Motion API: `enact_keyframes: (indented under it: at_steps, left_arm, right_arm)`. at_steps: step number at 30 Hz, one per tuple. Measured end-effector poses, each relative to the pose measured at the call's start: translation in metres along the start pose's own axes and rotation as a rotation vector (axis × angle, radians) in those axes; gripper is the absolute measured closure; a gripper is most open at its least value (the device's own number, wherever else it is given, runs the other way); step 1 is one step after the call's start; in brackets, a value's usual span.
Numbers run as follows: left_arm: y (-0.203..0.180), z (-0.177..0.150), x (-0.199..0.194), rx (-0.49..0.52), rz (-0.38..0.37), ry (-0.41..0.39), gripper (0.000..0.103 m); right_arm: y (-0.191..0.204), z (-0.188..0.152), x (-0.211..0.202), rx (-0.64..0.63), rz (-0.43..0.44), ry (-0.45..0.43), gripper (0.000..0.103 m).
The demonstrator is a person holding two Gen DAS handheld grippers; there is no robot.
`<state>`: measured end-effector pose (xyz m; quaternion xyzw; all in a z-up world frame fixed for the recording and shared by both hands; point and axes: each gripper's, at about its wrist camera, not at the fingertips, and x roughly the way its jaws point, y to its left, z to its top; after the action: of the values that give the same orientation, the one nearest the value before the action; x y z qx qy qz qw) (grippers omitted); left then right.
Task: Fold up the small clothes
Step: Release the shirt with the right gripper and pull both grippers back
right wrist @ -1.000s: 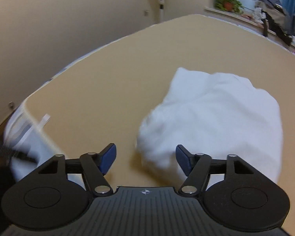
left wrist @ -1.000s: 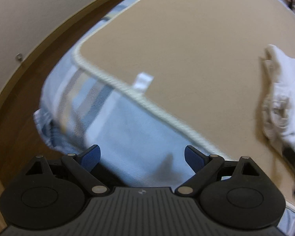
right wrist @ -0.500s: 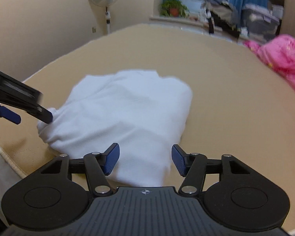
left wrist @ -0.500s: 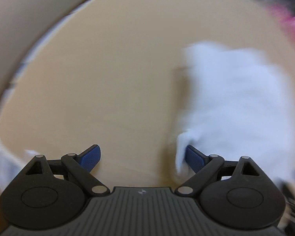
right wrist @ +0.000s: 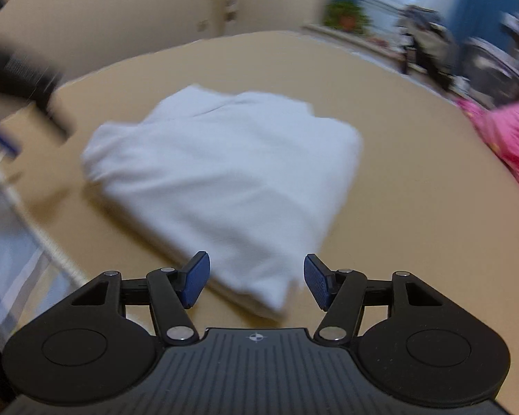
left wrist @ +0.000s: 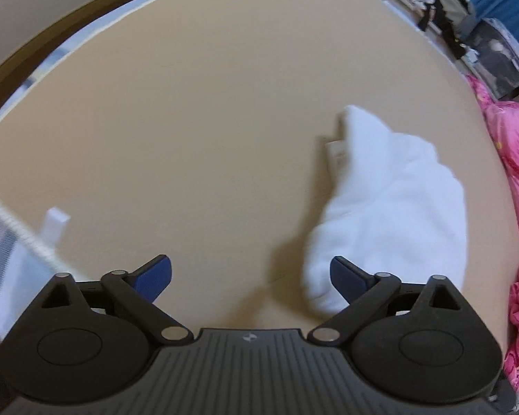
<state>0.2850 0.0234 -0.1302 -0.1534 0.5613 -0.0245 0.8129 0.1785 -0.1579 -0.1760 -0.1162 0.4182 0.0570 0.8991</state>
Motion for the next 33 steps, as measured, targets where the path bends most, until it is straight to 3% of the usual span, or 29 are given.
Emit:
enact_keyframes:
  at_steps: [2, 3, 5, 8, 10, 12, 15, 20, 27, 33]
  left_arm:
    - [-0.014, 0.005, 0.018, 0.023, 0.031, 0.041, 0.002]
    - [-0.021, 0.005, 0.034, 0.043, 0.094, 0.087, 0.002]
    - [-0.028, 0.002, 0.058, 0.086, 0.265, 0.147, 0.001]
    - [-0.022, -0.009, 0.047, 0.041, 0.216, 0.116, 0.001]
    - [-0.016, -0.014, 0.029, 0.012, 0.156, 0.094, 0.001]
    - [-0.014, -0.021, 0.014, -0.021, 0.103, 0.081, 0.001]
    - [-0.024, -0.029, 0.000, -0.029, 0.150, 0.072, 0.001]
    - [-0.052, -0.047, -0.017, 0.074, 0.278, 0.056, 0.001]
    - [-0.047, -0.072, -0.047, 0.137, 0.252, 0.040, 0.001]
    - [-0.052, -0.101, -0.082, 0.165, 0.250, -0.001, 0.001]
  right_arm:
    - [0.003, 0.000, 0.012, -0.033, -0.034, 0.036, 0.049]
    - [0.001, -0.002, 0.019, -0.033, -0.047, 0.066, 0.060]
    - [-0.007, -0.004, 0.024, -0.008, -0.035, 0.106, 0.060]
    - [-0.025, -0.009, 0.015, 0.085, 0.023, 0.147, 0.059]
    - [-0.047, -0.011, 0.001, 0.199, 0.087, 0.130, 0.049]
    - [-0.077, -0.006, -0.008, 0.323, 0.124, 0.102, 0.027]
    - [-0.113, 0.008, -0.014, 0.432, 0.139, 0.109, 0.022]
    - [-0.120, 0.023, -0.030, 0.388, 0.109, 0.118, 0.019]
    - [-0.091, 0.021, -0.062, 0.323, 0.092, 0.092, 0.019]
    - [-0.073, 0.002, -0.104, 0.360, 0.054, 0.024, 0.016]
